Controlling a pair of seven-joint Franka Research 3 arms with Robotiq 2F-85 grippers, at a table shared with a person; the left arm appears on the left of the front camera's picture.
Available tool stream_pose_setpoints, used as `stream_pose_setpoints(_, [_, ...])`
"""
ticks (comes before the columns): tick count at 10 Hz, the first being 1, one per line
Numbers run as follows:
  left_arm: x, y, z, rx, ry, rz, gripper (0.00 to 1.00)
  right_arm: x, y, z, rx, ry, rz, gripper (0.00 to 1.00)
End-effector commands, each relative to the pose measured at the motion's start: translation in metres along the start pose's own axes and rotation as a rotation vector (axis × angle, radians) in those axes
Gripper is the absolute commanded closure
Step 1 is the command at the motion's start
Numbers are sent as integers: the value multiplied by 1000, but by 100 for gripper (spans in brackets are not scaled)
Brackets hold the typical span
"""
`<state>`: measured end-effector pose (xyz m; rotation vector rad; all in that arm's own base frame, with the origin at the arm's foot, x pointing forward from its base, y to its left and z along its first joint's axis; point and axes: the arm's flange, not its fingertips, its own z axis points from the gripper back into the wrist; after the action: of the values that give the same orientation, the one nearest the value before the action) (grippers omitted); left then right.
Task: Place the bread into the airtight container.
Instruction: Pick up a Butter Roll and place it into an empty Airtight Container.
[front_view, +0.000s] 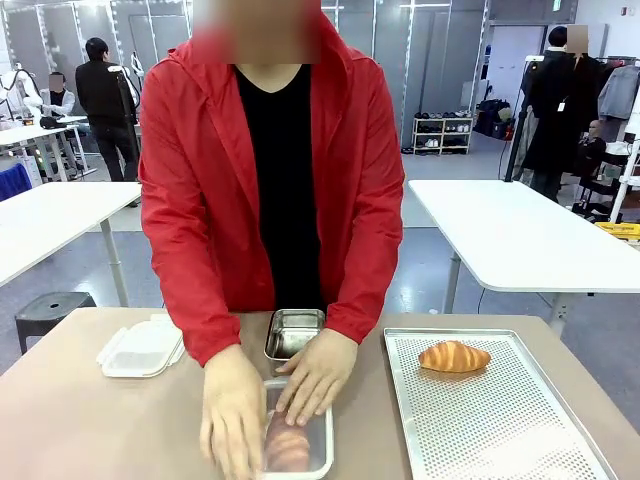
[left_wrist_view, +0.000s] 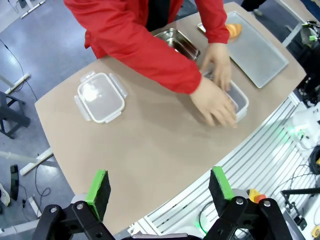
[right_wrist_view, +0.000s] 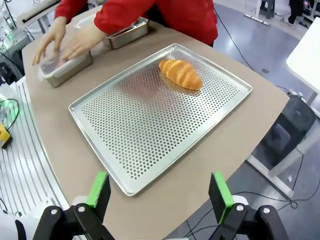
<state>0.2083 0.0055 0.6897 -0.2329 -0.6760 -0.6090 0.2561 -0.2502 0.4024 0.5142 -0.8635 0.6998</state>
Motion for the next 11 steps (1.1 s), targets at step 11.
stream_pose_setpoints(11, [3, -1, 1, -13, -5, -11, 0, -6, 2, 11, -29, 1, -1, 0])
